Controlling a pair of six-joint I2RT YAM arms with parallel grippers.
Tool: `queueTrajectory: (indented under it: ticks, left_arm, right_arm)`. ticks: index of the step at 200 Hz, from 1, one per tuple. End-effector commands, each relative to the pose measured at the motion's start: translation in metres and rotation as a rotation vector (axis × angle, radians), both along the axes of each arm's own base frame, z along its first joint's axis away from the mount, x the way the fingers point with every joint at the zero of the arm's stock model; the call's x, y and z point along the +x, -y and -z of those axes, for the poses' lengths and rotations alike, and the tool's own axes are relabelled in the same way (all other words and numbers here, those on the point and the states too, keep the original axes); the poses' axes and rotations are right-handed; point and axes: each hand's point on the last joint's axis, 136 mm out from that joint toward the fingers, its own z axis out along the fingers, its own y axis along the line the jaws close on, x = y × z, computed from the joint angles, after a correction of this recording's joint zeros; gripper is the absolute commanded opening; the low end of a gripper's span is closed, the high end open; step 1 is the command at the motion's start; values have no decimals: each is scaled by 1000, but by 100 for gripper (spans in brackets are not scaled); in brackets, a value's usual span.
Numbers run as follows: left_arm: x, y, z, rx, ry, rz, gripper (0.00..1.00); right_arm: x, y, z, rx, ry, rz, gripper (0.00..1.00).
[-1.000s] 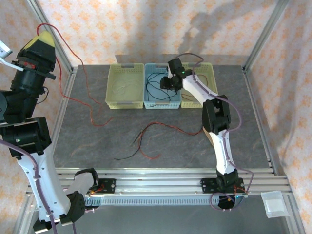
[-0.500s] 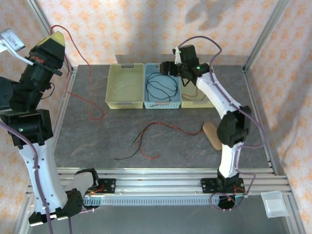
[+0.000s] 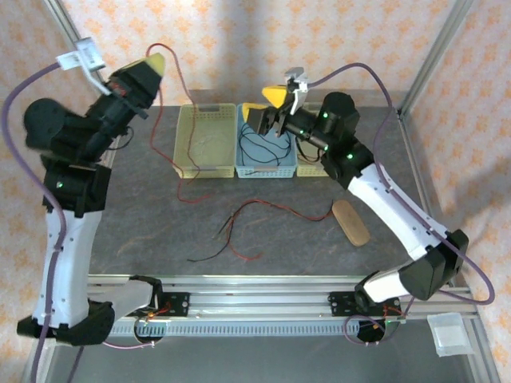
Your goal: Untangle the cables
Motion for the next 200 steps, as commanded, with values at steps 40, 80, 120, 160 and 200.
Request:
queueTrajectory:
  ticks: [40, 80, 120, 160, 200]
  left_arm:
    - [-6, 20, -43, -13, 150, 12, 0]
    - [-19, 24, -61, 2, 216, 43, 0]
    - [-38, 29, -71, 63, 308, 74, 0]
    - [-39, 29, -76, 62, 328, 72, 0]
    - [-37, 30, -76, 52, 339, 77, 0]
  right_arm:
    - [-46, -37, 16, 22, 109, -238, 93]
    - [-37, -51, 32, -87, 109, -281, 97]
    - [-18, -53, 28, -121, 135, -266, 97]
    - [-23, -66, 18, -90, 149, -331, 95]
    - [-43, -94, 27, -74, 139, -430, 90]
